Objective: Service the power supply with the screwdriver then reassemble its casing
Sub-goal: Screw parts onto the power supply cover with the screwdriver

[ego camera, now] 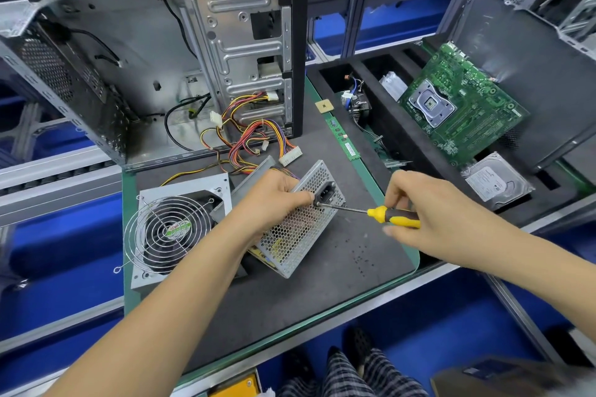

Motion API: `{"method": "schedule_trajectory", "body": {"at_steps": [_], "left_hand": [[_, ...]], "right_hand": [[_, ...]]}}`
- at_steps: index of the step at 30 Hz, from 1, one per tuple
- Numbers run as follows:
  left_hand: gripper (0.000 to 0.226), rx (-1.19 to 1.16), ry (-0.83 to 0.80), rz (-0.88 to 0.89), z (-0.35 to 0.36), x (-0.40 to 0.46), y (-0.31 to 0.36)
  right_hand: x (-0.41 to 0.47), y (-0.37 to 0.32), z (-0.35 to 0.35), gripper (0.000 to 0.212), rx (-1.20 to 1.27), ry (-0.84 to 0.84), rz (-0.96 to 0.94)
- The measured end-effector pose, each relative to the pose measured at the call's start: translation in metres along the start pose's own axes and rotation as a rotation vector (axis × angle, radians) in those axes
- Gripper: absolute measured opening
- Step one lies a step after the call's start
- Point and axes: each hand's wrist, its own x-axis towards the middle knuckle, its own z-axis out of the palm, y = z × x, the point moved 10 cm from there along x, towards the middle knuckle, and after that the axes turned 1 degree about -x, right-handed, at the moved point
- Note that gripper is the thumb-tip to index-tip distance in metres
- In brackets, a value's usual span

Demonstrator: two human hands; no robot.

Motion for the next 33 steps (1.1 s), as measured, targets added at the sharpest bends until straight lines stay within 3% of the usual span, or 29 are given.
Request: {"method": "schedule_trajectory", "body": {"at_steps": [3, 8, 12, 14, 18, 22, 24, 27, 29, 33], "left_hand": [[0.026, -0.004, 0.01, -0.005, 0.0, 0.0, -0.001], [0.026, -0.006, 0.026, -0.011, 0.0, -0.001, -0.001], [0.025, -0.002, 0.034, -0.01, 0.001, 0.0, -0.002], [0.024, -0.019, 0.034, -0.015, 0.0, 0.0, -0.003], [0.022, -0.027, 0.043, -0.021, -0.001, 0.001, -0.005], [0.02, -0.044, 0.036, -0.02, -0.001, 0.001, -0.004], [0.022, -0.051, 0.039, -0.01, -0.001, 0.0, -0.002], [0.021, -0.028, 0.041, -0.008, -0.001, 0.003, -0.003], [0.021, -0.014, 0.036, -0.023, -0.002, 0.003, -0.005], [0.026, -0.042, 0.015, -0.026, -0.001, 0.001, -0.002]], "right_hand": [[-0.003, -0.012, -0.014, 0.019, -0.018, 0.115, -0.062], [-0.004, -0.014, -0.009, 0.049, -0.321, 0.111, -0.024], [-0.007, -0.013, -0.002, 0.026, -0.098, 0.052, -0.014], [-0.007, -0.012, 0.001, 0.027, -0.063, 0.01, 0.007], [-0.007, -0.017, -0.013, 0.016, -0.074, 0.114, -0.039], [-0.006, -0.012, -0.007, 0.047, -0.259, 0.096, 0.009], [-0.006, -0.004, 0.001, 0.053, -0.172, 0.056, 0.046], [-0.009, 0.002, 0.011, 0.027, 0.016, -0.005, 0.078], [-0.009, 0.004, 0.015, 0.027, 0.022, -0.046, 0.084], [-0.011, -0.006, -0.003, 0.017, 0.023, 0.118, 0.009]]}}
